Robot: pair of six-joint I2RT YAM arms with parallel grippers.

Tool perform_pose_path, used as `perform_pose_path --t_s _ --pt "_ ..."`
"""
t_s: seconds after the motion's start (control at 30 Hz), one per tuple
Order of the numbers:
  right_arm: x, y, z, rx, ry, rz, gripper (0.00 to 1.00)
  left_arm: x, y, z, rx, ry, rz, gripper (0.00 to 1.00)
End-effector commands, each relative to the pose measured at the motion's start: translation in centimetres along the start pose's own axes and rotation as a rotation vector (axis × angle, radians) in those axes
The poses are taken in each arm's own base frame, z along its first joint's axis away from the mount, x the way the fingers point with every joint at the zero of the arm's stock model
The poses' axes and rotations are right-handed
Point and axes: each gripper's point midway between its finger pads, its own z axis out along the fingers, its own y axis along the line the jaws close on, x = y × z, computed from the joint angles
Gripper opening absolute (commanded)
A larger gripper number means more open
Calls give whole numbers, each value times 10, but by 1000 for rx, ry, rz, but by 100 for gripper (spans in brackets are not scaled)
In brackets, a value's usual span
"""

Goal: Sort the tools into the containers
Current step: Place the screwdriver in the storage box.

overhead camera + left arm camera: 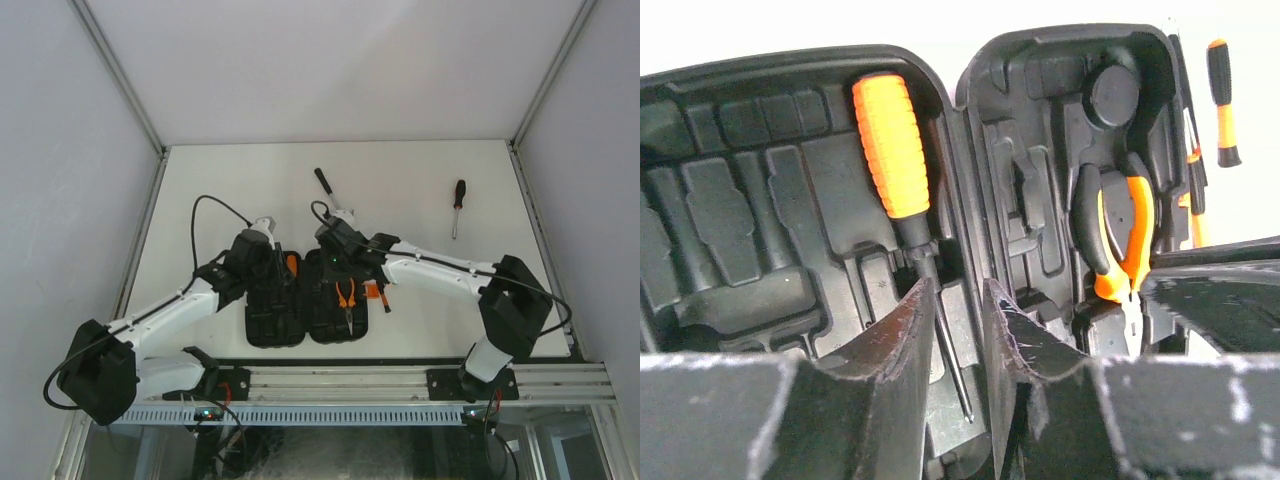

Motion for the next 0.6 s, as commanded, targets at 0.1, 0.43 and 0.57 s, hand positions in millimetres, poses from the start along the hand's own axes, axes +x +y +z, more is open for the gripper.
perform_pose_path --t_s 0.1,0.43,0.57 --pt "-10 -30 -26 5 -145 87 13 13 3 9 -42 43 69 28" --pt "-4 -67 -49 -41 -234 184 13 17 6 17 -105 68 104 25" --pt "-1 -77 -51 -31 -238 200 13 16 5 20 -112 71 100 24"
